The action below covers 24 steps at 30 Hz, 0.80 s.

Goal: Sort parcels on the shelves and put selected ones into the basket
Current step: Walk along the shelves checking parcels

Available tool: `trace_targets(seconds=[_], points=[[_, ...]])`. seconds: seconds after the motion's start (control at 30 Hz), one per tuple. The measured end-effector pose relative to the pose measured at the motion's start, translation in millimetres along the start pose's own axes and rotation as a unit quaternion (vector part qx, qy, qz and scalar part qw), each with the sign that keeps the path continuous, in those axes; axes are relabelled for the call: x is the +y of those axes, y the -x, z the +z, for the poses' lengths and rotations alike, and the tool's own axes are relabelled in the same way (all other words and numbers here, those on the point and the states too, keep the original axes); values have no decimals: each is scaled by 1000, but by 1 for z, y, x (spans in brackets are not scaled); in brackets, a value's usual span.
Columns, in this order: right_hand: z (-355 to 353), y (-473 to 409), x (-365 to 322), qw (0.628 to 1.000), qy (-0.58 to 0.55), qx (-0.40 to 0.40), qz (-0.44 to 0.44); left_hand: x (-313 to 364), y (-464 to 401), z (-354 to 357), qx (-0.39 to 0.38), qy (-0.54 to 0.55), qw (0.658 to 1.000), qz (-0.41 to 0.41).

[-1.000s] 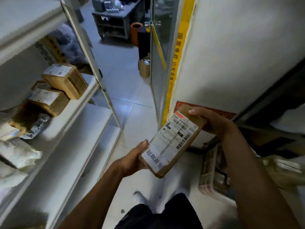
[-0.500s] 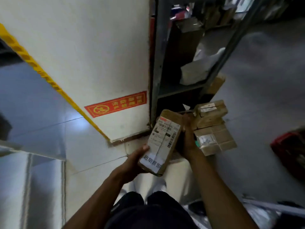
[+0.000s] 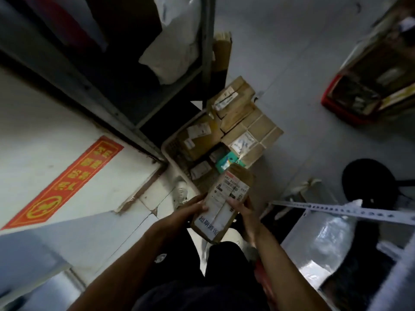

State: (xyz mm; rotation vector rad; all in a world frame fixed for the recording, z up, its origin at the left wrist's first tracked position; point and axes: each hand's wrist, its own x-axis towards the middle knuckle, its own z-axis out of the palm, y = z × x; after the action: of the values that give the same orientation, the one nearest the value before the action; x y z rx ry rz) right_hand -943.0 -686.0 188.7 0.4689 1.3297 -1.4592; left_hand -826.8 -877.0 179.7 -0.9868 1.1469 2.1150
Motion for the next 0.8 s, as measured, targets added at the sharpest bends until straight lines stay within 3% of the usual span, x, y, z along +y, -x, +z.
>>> trace_targets(seconds=[0.23,0.33,0.47,0.57,0.8], points=[[27,-87,30,991,-95,97,6,18,-83,-68,-37,-39,996,-67],[41,-132,33,983,-150,106,-4,44,-107,-87,-32,-48,995,-84],[43,-217,35,984,-147,97,-15,72,-172,-132,-84,-92,988,-93],[37,-289,33,983,-139,113,-28,74,-237,-167,-77,-108,987,-88],[49,-395,64,974,-139,171,-50,50,-353,-207,27,-111,991,-67]])
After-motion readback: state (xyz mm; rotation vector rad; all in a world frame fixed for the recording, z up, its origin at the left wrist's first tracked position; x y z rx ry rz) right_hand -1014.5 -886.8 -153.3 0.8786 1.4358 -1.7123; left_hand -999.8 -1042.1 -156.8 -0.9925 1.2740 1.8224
